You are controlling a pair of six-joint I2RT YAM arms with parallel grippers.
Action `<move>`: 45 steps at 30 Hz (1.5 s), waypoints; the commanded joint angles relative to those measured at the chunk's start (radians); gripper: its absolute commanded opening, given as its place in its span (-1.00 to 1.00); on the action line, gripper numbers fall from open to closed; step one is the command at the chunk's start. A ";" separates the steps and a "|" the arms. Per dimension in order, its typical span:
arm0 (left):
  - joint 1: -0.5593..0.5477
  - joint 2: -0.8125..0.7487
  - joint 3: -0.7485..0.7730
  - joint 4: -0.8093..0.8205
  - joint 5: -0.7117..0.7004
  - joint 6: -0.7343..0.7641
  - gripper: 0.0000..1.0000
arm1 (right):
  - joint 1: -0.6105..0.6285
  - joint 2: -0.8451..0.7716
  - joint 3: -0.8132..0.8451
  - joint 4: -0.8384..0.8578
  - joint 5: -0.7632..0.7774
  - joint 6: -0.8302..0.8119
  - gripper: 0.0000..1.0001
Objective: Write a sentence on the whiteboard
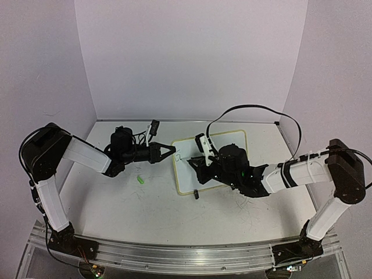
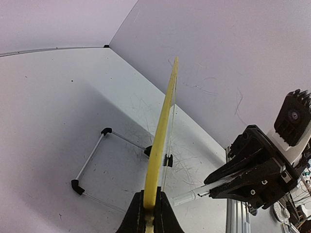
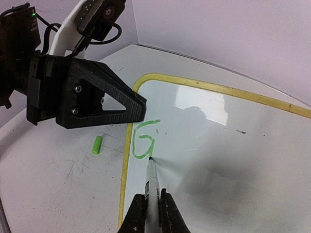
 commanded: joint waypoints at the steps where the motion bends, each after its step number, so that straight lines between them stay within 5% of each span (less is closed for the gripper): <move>1: 0.001 -0.051 0.016 -0.001 0.006 0.022 -1.00 | -0.009 -0.030 -0.010 -0.029 0.024 0.011 -1.00; 18: 0.002 -0.052 0.021 -0.008 0.005 0.024 -1.00 | -0.032 -0.156 -0.085 0.098 -0.107 0.021 -1.00; 45: 0.000 -0.057 0.024 -0.016 0.008 0.027 -1.00 | -0.064 -0.047 -0.009 0.100 -0.099 0.018 -1.00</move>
